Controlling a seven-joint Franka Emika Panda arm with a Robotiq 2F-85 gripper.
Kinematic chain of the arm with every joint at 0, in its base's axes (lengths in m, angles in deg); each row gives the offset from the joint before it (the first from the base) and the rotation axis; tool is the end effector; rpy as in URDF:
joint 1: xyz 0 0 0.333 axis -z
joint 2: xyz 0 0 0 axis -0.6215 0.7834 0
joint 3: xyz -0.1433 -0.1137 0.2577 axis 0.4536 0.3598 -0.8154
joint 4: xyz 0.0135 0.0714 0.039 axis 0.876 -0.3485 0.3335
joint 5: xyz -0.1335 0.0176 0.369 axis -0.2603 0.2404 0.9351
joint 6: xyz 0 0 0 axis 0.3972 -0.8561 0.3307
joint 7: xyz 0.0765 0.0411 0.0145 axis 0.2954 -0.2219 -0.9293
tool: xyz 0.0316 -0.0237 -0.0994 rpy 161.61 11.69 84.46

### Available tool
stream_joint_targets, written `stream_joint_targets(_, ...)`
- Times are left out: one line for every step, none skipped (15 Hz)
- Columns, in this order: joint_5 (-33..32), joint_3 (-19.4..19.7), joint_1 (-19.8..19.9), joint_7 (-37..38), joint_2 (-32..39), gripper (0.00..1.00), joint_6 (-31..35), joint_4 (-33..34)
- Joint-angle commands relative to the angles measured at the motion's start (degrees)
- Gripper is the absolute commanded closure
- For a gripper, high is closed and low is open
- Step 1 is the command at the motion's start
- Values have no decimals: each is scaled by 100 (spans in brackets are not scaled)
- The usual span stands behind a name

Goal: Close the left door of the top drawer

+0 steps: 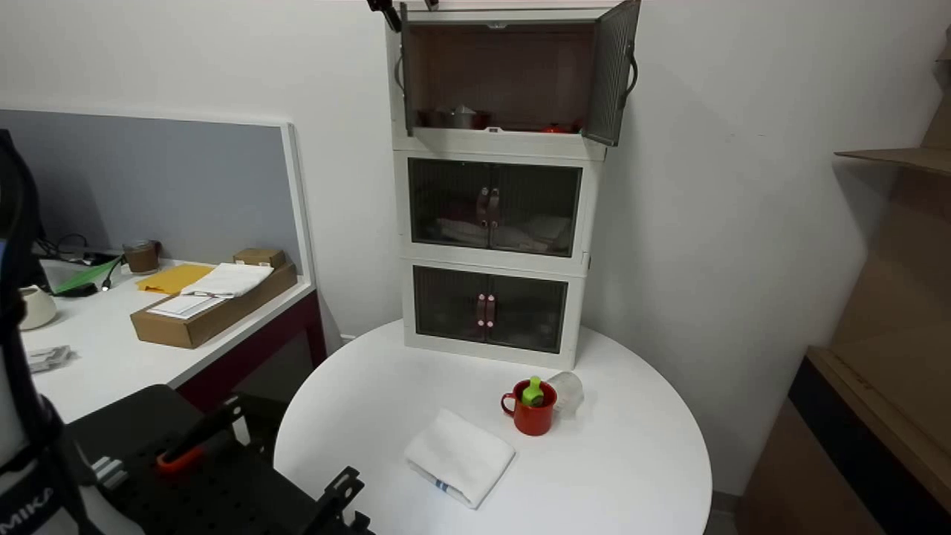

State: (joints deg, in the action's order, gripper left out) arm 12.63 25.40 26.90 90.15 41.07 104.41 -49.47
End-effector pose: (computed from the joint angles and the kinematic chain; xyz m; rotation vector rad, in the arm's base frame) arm 0.5857 0.1833 0.6314 2.7607 -0.1069 0.5990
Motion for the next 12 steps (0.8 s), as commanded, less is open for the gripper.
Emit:
stream_joint_targets(-720, 158, -52, 987, -147, 0, 274, -183)
stream_joint_targets(-891, 178, -38, 1269, -146, 0, 324, -183)
stream_joint_targets(-1039, 205, -15, 1561, -146, 0, 446, -207)
stream_joint_targets(-1210, 232, 0, 1858, -142, 0, 571, -237)
stream_joint_targets(-1358, 266, 25, 2162, -148, 0, 777, -311)
stream_joint_targets(-1254, 288, 87, 2108, -139, 0, 991, -386)
stream_joint_targets(-978, 295, 159, 1779, -137, 0, 1215, -474)
stream_joint_targets(-531, 300, 270, 1184, -118, 0, 1633, -596)
stream_joint_targets(-283, 323, 331, 854, -56, 0, 1839, -649)
stream_joint_targets(10, 348, 391, 491, -5, 0, 2083, -722)
stream_joint_targets(296, 393, 469, 29, 60, 0, 2302, -758)
stream_joint_targets(544, 352, 594, -419, 121, 0, 2486, -807)
